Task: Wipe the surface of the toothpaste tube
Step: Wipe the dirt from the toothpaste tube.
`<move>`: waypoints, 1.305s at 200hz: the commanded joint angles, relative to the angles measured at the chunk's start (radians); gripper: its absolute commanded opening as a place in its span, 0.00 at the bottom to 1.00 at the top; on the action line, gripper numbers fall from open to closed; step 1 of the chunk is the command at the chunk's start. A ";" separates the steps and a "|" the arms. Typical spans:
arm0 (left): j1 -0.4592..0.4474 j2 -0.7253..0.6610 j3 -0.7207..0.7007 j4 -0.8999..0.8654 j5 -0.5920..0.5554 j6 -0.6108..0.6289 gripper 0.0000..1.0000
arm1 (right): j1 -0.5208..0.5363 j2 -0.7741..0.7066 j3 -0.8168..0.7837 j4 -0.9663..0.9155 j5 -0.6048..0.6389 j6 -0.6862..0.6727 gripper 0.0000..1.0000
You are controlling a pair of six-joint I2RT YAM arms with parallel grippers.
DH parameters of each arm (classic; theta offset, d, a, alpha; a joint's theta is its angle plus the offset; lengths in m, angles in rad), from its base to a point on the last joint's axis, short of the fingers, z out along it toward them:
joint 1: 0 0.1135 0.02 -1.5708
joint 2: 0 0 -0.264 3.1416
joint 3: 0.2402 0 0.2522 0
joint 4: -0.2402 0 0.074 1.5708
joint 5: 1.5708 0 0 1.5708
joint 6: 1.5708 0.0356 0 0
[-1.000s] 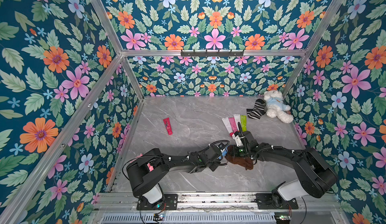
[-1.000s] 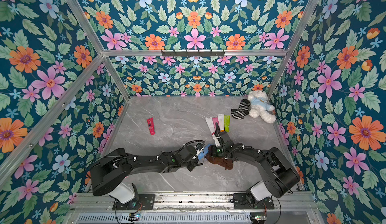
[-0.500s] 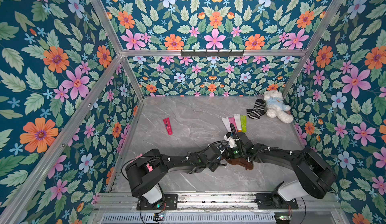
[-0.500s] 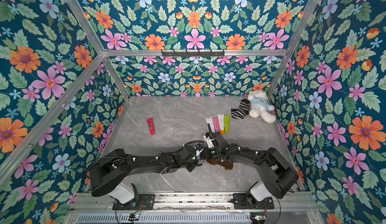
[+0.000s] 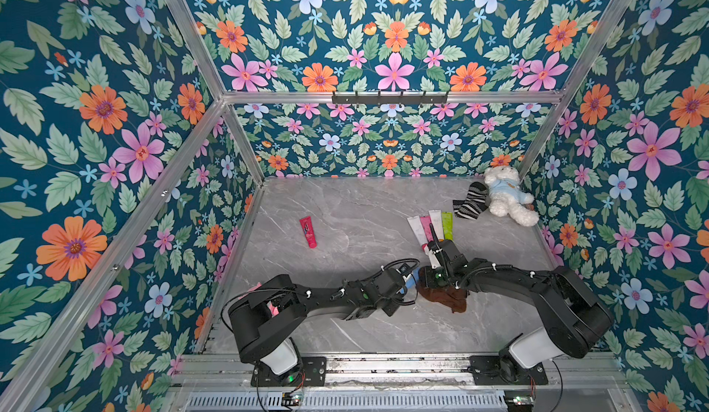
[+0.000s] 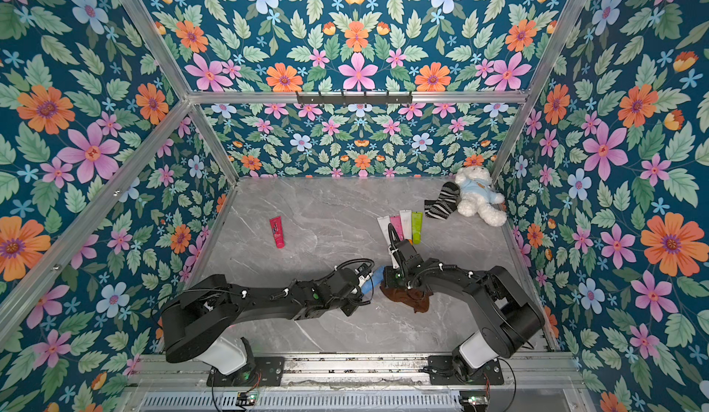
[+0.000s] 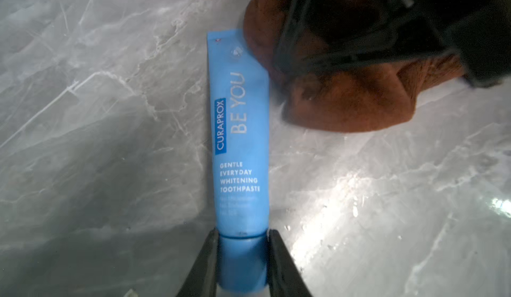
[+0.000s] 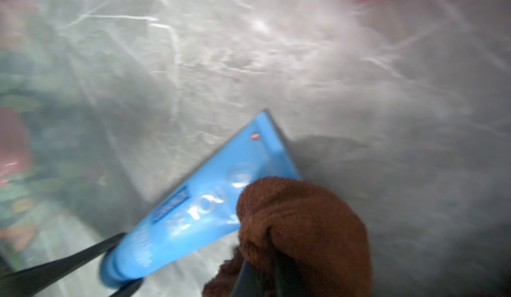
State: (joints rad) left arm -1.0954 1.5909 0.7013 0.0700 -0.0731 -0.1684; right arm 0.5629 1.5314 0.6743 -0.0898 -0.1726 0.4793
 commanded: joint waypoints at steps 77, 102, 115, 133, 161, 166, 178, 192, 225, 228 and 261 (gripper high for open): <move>-0.003 -0.007 -0.008 -0.062 0.038 0.017 0.01 | 0.115 0.052 0.034 0.161 -0.180 0.040 0.00; -0.003 -0.012 -0.012 -0.061 0.032 0.015 0.00 | 0.095 0.112 0.041 0.110 -0.135 0.032 0.00; -0.003 -0.015 -0.013 -0.061 0.029 0.014 0.00 | 0.076 0.112 0.029 0.070 -0.089 0.021 0.00; -0.004 -0.018 -0.016 -0.059 0.025 0.012 0.00 | 0.040 0.085 0.009 0.004 -0.009 0.007 0.00; -0.003 -0.024 -0.019 -0.058 0.024 0.010 0.00 | -0.022 0.026 -0.019 -0.056 0.086 -0.005 0.00; -0.003 -0.024 -0.019 -0.058 0.024 0.010 0.00 | -0.024 0.019 -0.018 -0.063 0.100 -0.006 0.00; -0.004 -0.026 -0.020 -0.058 0.023 0.010 0.00 | -0.024 0.011 -0.011 -0.071 0.110 -0.016 0.00; -0.003 -0.026 -0.020 -0.058 0.024 0.010 0.00 | 0.003 0.006 0.002 -0.069 0.093 -0.025 0.00; -0.003 -0.023 -0.018 -0.058 0.024 0.011 0.00 | 0.123 -0.038 0.032 -0.014 0.000 -0.013 0.00; -0.003 -0.022 -0.018 -0.058 0.025 0.010 0.00 | 0.125 -0.042 0.028 0.005 -0.024 -0.006 0.00; -0.003 -0.023 -0.019 -0.056 0.028 0.012 0.00 | 0.126 -0.040 -0.012 0.147 -0.117 0.050 0.00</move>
State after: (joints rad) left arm -1.0973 1.5665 0.6846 0.0536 -0.0689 -0.1730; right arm 0.6857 1.4792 0.6724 -0.0372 -0.2153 0.4847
